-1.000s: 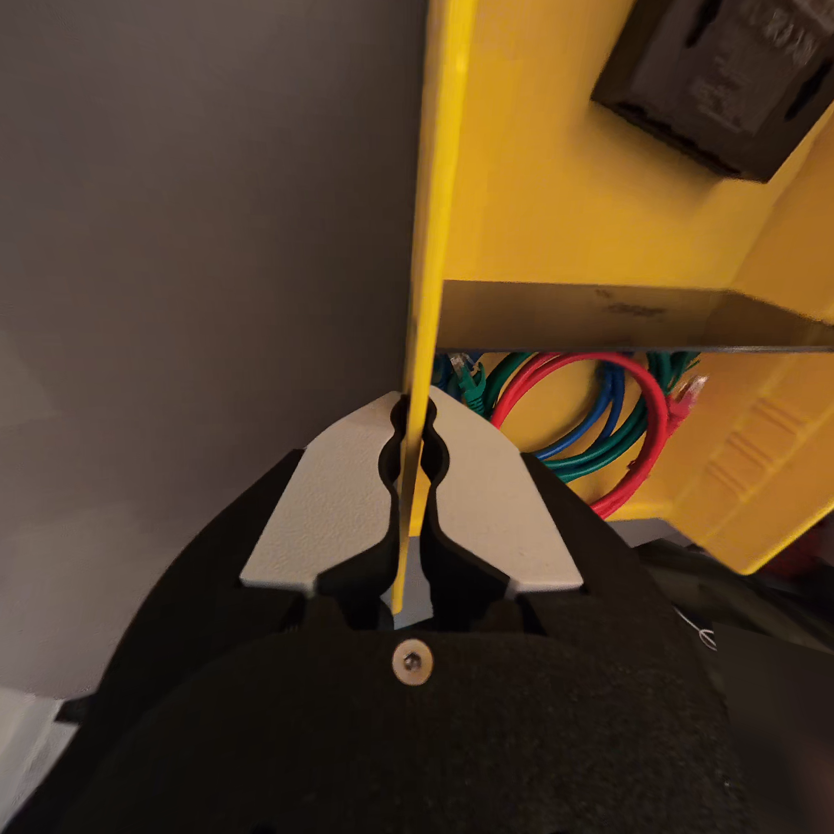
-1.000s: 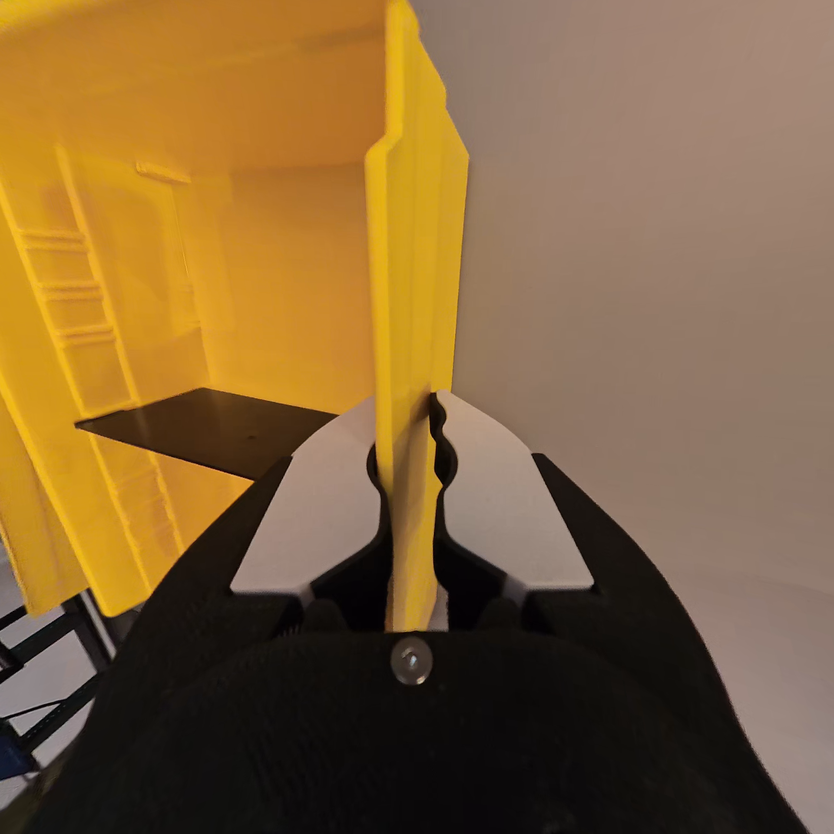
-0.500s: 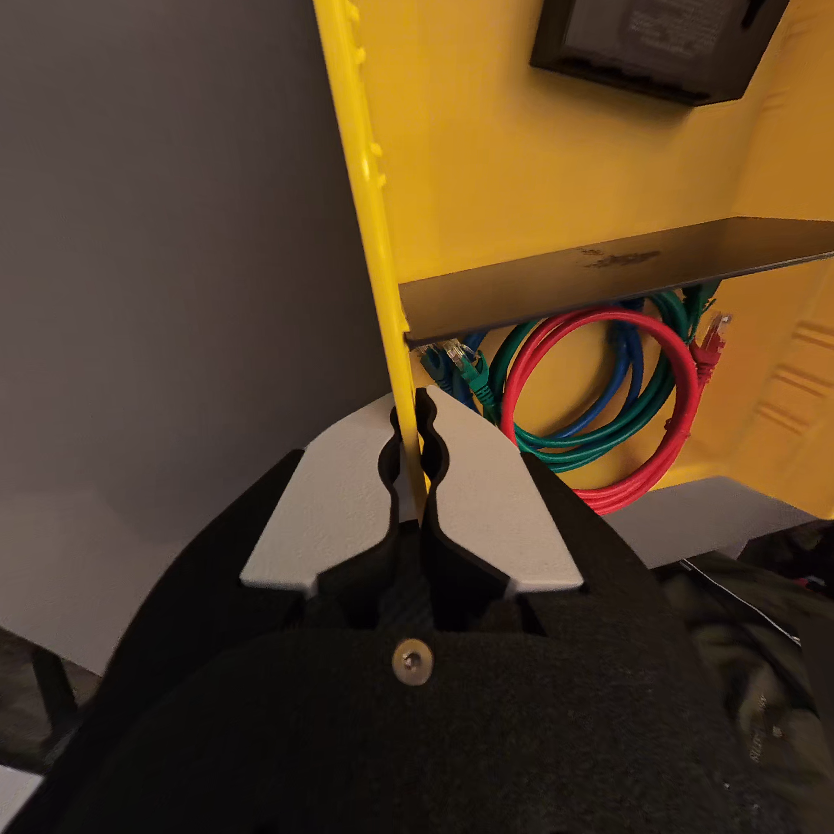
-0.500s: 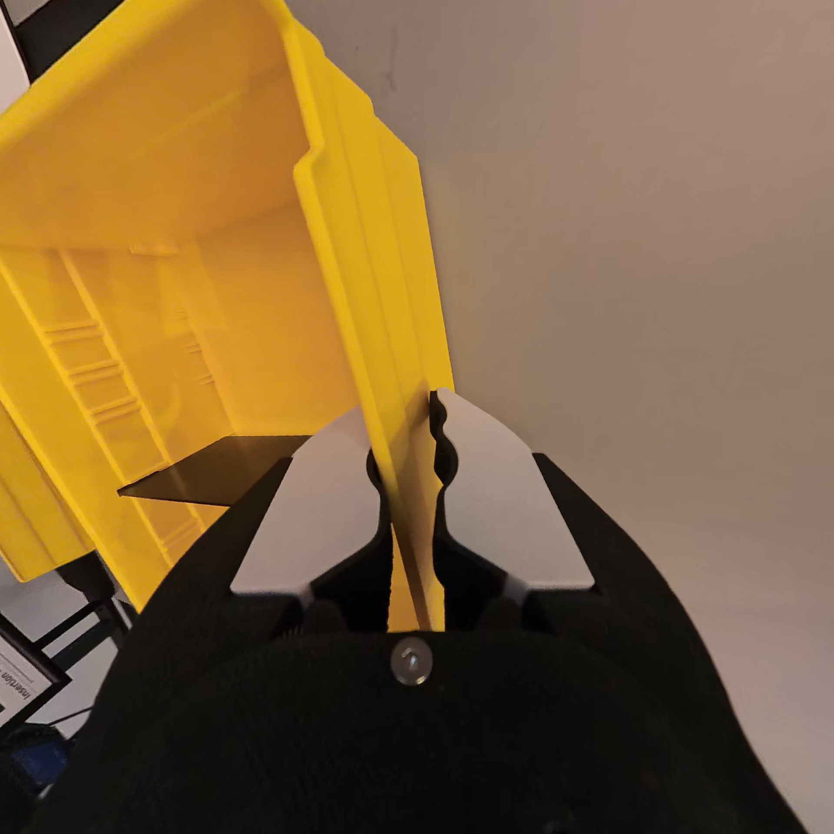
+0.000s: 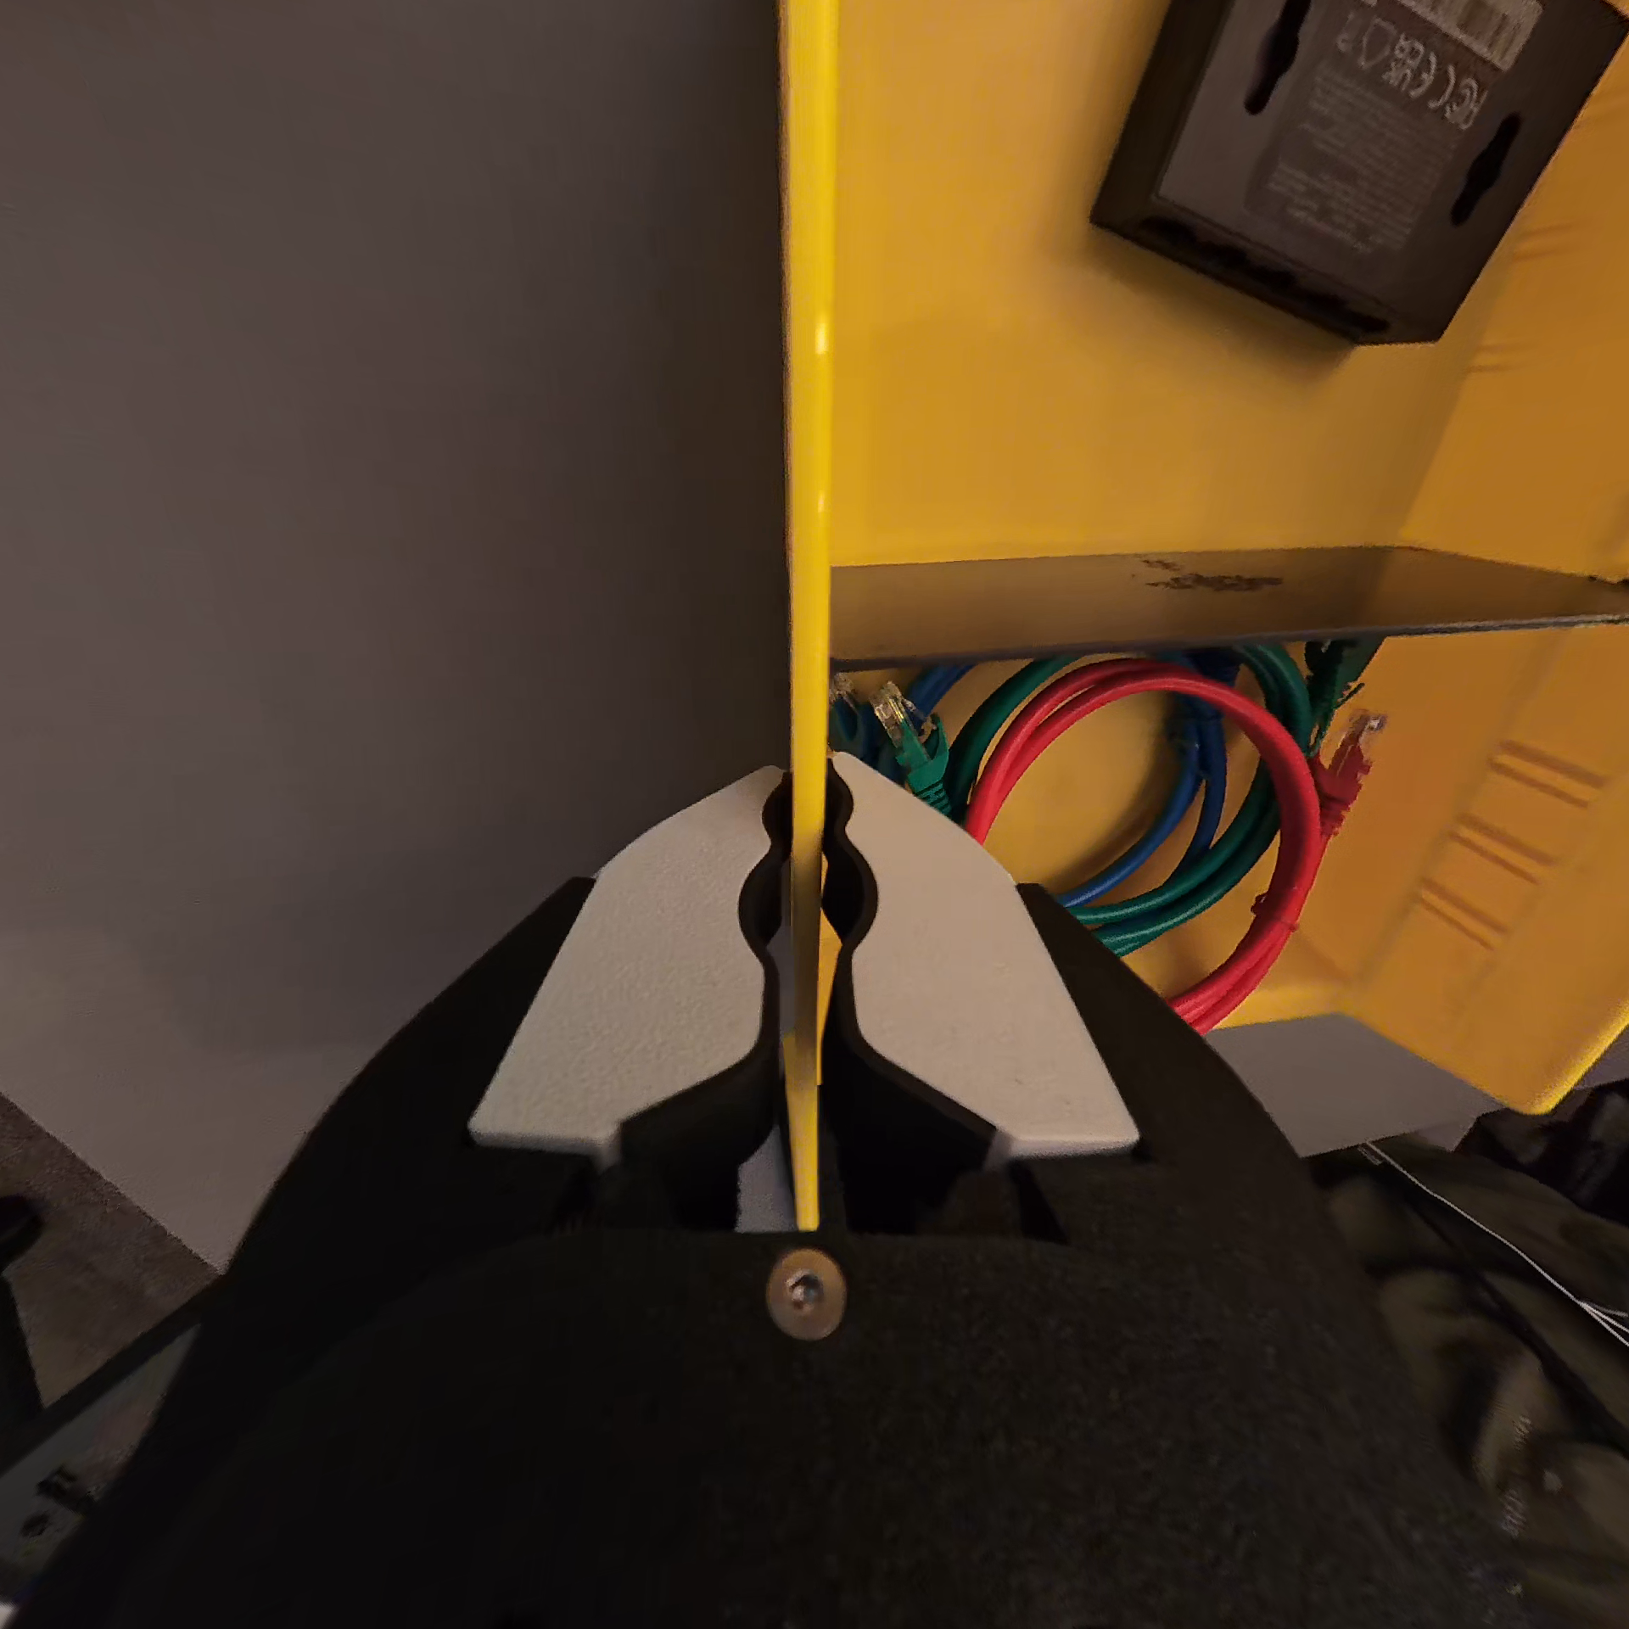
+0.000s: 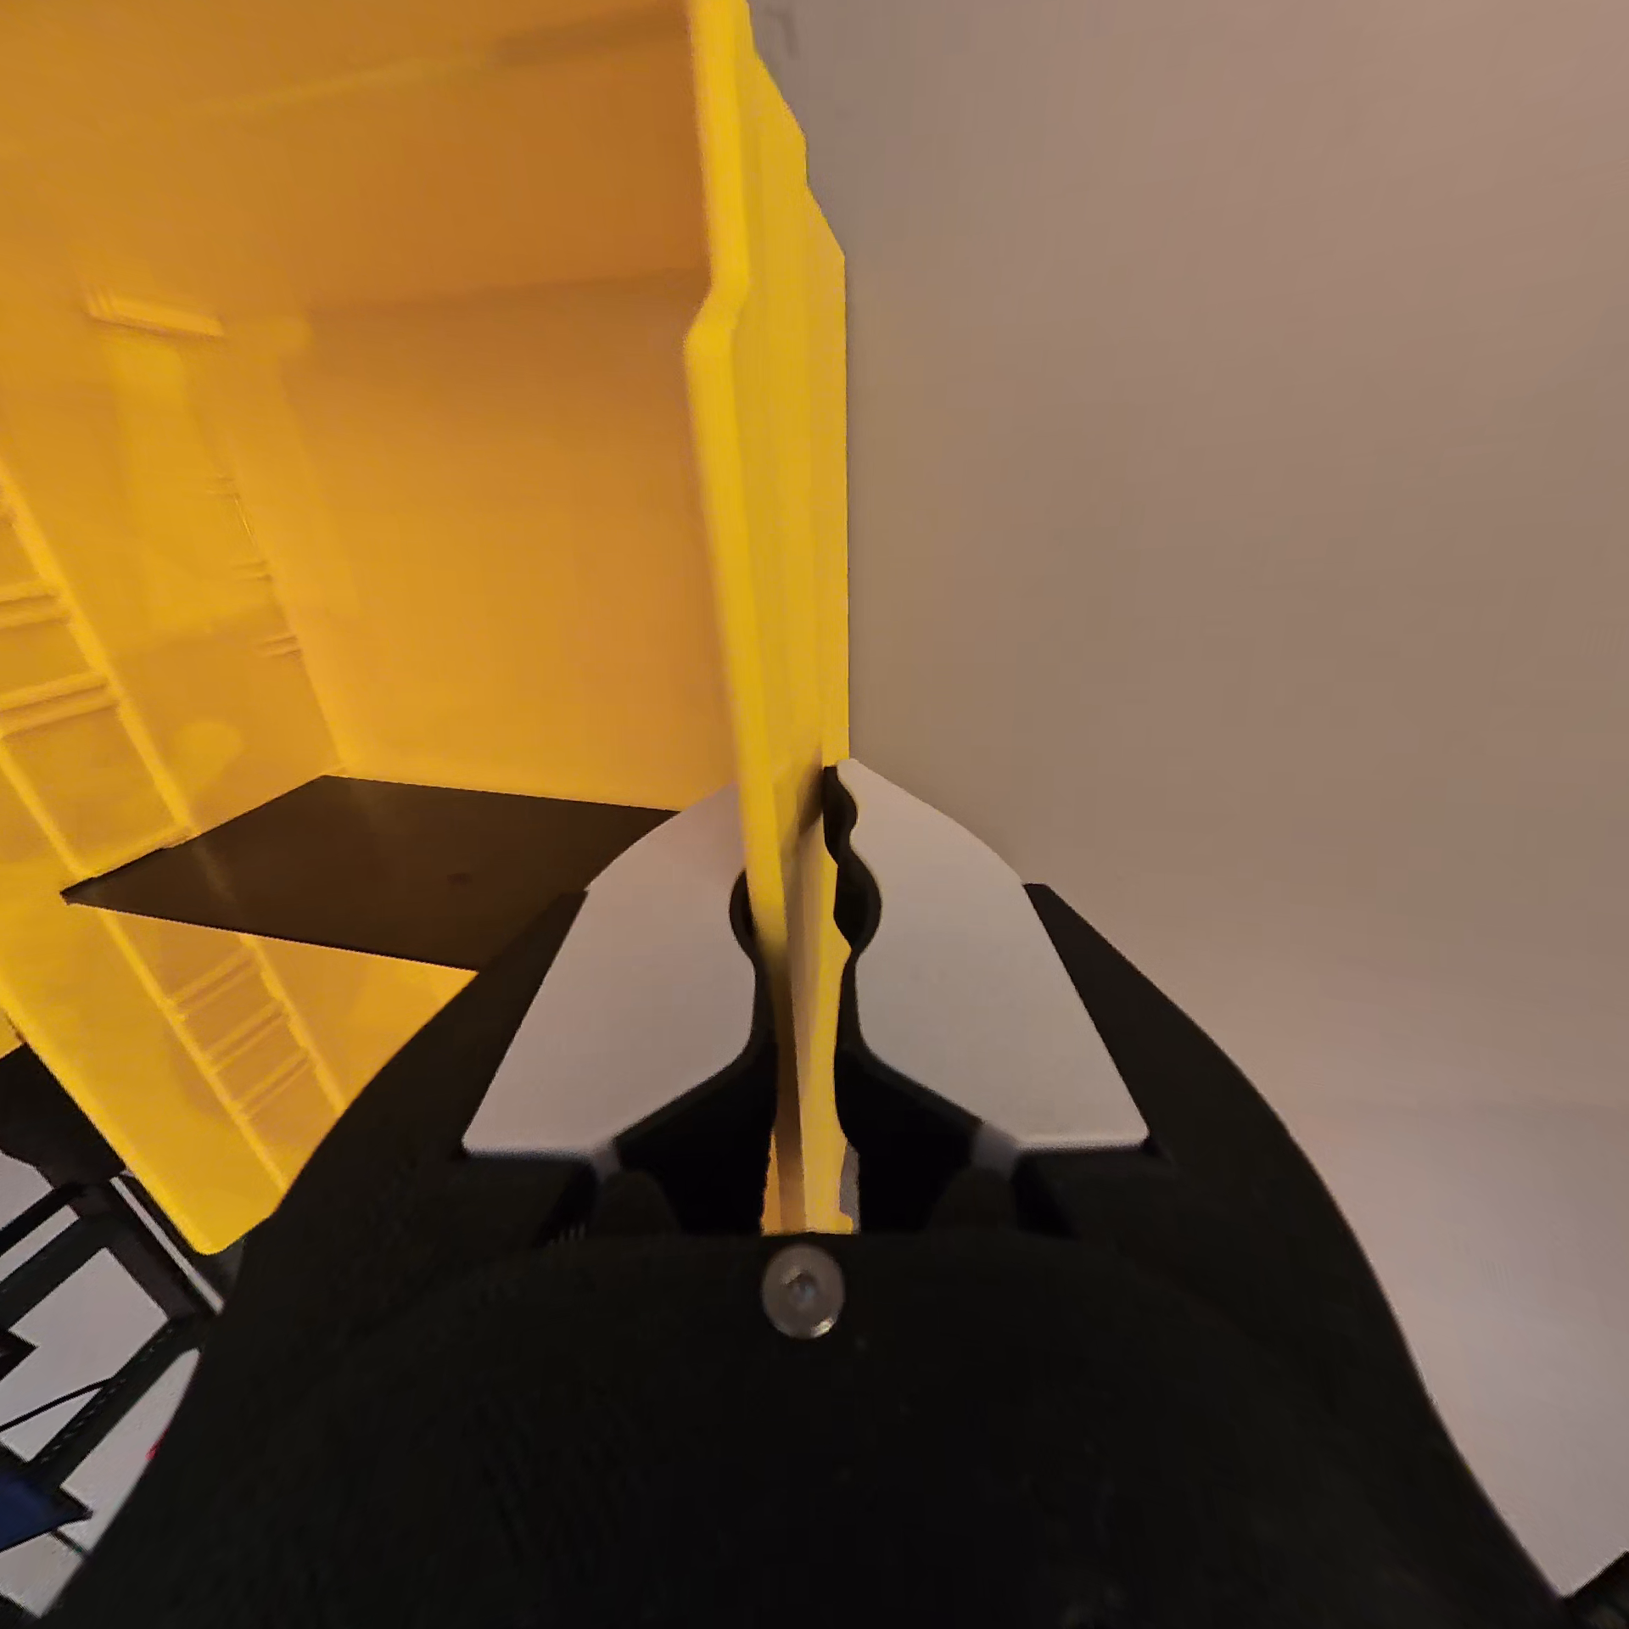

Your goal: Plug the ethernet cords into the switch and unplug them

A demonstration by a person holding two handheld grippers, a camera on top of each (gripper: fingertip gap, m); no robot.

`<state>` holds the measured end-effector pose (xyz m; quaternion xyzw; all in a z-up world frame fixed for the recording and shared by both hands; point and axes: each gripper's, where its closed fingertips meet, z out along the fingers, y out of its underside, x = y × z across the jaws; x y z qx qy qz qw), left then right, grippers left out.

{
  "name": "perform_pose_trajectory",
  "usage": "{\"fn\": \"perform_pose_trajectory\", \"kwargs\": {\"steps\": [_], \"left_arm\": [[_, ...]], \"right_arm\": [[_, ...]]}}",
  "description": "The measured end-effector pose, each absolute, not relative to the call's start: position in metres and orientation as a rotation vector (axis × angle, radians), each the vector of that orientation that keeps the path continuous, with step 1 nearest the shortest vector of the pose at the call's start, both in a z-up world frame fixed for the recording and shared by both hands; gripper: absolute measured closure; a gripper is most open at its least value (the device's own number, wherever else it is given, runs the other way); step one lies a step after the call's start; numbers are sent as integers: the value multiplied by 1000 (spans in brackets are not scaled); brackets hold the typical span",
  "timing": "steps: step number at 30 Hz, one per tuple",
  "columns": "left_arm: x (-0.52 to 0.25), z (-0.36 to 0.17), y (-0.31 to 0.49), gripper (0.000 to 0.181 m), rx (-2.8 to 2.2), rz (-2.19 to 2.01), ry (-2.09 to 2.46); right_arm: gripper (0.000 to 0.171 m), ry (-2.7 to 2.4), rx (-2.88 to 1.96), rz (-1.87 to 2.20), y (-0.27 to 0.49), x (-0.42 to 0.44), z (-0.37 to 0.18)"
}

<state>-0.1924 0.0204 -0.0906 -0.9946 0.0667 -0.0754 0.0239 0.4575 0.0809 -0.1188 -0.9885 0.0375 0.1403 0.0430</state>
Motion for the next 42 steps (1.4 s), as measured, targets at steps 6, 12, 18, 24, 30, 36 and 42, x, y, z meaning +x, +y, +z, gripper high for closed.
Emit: {"fn": "perform_pose_trajectory", "kwargs": {"steps": [6, 12, 18, 24, 30, 36, 42], "left_arm": [[-201, -91, 13, 177, -3082, -282, 107], [-216, -92, 9, 177, -3052, -306, -1], [-238, -90, 12, 176, -3012, -269, -62], [-245, -92, 13, 176, -2970, -339, -92], [-242, -89, 11, 174, -2937, -359, -70], [-233, -79, 0, 152, -2884, -436, 81], [-238, -66, -9, 150, -2825, -526, 34]], "right_arm": [[161, 51, -3024, 449, 81, 456, -119], [161, 13, -3017, 455, 81, 456, -119], [160, -9, -3014, 470, 80, 456, -119], [160, -12, -3017, 478, 81, 458, -119], [160, -65, -3005, 465, 82, 458, -119], [159, -113, -2996, 512, 83, 457, -119], [159, -197, -2987, 446, 86, 458, -120]]}}
